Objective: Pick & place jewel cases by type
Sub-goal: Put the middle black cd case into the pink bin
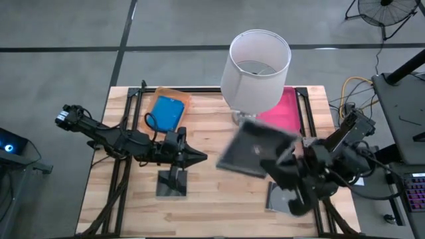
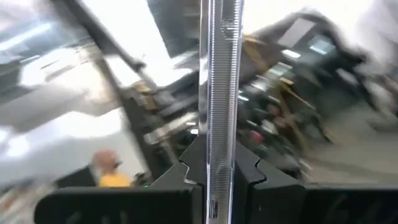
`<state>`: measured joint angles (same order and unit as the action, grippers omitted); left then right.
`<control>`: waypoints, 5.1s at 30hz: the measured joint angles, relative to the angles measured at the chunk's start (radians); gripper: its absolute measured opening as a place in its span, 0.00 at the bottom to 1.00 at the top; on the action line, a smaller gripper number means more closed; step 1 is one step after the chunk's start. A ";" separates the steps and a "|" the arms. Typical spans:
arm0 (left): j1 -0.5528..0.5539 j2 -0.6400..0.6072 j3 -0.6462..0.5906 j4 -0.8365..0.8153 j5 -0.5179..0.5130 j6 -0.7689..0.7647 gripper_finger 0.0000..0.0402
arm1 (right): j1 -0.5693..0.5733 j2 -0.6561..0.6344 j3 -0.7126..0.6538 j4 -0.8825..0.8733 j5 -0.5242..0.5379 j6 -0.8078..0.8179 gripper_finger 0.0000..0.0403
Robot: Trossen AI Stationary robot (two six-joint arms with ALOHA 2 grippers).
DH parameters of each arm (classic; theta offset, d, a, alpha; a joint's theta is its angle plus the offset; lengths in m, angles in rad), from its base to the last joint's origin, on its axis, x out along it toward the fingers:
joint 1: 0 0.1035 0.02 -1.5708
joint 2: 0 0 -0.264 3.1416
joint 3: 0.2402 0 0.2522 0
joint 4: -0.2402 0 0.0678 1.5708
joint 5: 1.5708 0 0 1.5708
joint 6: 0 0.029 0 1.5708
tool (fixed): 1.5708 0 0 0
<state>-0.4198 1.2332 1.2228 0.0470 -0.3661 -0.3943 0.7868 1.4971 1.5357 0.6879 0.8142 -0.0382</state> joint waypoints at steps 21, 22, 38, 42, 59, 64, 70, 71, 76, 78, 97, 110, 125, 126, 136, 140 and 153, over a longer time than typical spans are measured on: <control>0.008 0.005 0.015 0.518 0.198 0.245 0.02 | -0.023 0.000 0.044 -0.042 -0.262 -0.209 0.04; 0.008 0.006 0.021 0.512 0.214 0.243 0.04 | -0.023 0.000 0.044 -0.043 -0.262 -0.209 0.04; 0.021 0.054 0.147 0.438 0.243 0.273 0.53 | -0.053 0.000 0.043 -0.046 -0.262 -0.179 0.04; 0.021 0.094 0.192 0.439 0.241 0.349 0.55 | -0.077 0.000 0.043 -0.045 -0.262 -0.178 0.05; 0.015 0.246 0.395 0.444 0.045 0.574 0.55 | -0.142 -0.013 0.080 -0.057 -0.262 -0.299 0.05; 0.017 0.262 0.395 0.575 -0.042 0.581 0.55 | -0.152 -0.013 0.080 -0.060 -0.203 -0.353 0.05; 0.019 0.263 0.394 0.599 -0.016 0.574 0.55 | -0.169 -0.013 0.080 -0.059 -0.177 -0.381 0.05; 0.019 0.263 0.394 0.599 -0.009 0.563 0.55 | -0.173 -0.013 0.080 -0.059 -0.177 -0.381 0.05; 0.019 0.263 0.394 0.600 0.015 0.540 0.55 | -0.181 -0.013 0.080 -0.058 -0.177 -0.381 0.05; 0.019 0.265 0.394 0.599 0.016 0.535 0.55 | -0.186 -0.011 0.080 -0.058 -0.177 -0.381 0.05; 0.029 0.265 0.393 0.601 0.033 0.499 0.55 | -0.261 0.019 0.080 -0.069 -0.273 -0.297 0.05; 0.047 0.265 0.393 0.619 0.031 0.516 0.55 | -0.338 0.049 0.080 -0.061 -0.351 -0.220 0.05; 0.050 0.265 0.393 0.620 0.049 0.515 0.28 | -0.349 0.054 0.080 -0.046 -0.408 -0.196 0.05; 0.050 0.265 0.393 0.624 0.060 0.514 0.24 | -0.349 0.054 0.080 -0.046 -0.408 -0.196 0.05; 0.055 0.265 0.393 0.626 0.088 0.517 0.02 | -0.350 0.053 0.080 -0.045 -0.416 -0.196 0.05; 0.057 0.265 0.393 0.626 0.089 0.517 0.02 | -0.353 0.053 0.080 -0.046 -0.418 -0.179 0.05; 0.066 0.262 0.393 0.625 0.095 0.516 0.01 | -0.353 0.051 0.080 -0.046 -0.425 -0.145 0.14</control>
<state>-0.3543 1.4952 1.6154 0.6720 -0.2710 0.1219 0.4333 1.5482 1.6157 0.6418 0.3891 -0.1835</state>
